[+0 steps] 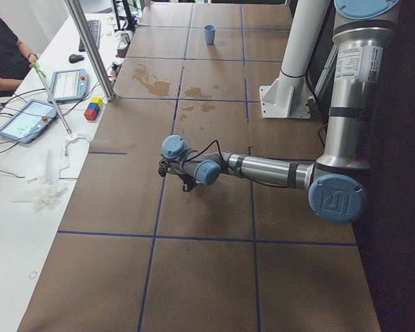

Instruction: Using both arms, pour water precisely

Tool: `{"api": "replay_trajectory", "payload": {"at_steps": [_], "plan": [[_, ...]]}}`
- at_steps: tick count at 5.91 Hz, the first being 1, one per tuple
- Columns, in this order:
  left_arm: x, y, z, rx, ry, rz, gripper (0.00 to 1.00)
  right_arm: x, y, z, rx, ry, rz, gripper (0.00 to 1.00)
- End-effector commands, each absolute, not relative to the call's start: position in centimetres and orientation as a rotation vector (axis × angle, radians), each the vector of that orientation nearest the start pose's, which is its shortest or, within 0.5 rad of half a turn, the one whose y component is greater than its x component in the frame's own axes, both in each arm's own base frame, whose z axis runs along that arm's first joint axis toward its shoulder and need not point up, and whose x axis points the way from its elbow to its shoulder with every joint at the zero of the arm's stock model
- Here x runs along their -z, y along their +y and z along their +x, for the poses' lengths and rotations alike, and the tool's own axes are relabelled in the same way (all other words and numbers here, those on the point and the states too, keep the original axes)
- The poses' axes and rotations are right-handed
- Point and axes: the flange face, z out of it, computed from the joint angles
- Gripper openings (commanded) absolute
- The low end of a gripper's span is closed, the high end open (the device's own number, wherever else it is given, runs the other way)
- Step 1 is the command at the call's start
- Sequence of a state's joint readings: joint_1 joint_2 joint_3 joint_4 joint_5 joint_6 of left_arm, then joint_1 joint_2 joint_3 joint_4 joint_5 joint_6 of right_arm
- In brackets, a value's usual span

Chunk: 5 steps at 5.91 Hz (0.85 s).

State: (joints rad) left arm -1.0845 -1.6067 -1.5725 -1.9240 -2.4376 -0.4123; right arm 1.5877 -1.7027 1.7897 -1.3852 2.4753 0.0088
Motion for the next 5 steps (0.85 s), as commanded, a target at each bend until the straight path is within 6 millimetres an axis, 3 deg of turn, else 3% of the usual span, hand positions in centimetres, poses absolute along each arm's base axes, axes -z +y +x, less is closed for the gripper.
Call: {"api": "replay_trajectory", "payload": {"at_steps": [1,5], "plan": [[-60.6,-48.9,19.4,-0.242,0.923,-0.055,0.00,-58.2,-44.6,6.2,0.101,-0.899,0.258,1.00],[-62.4,-48.9,19.0,-0.222,0.908,-0.080,0.00,-58.2,-44.6,6.2,0.104,-0.899,0.260,1.00]]}}
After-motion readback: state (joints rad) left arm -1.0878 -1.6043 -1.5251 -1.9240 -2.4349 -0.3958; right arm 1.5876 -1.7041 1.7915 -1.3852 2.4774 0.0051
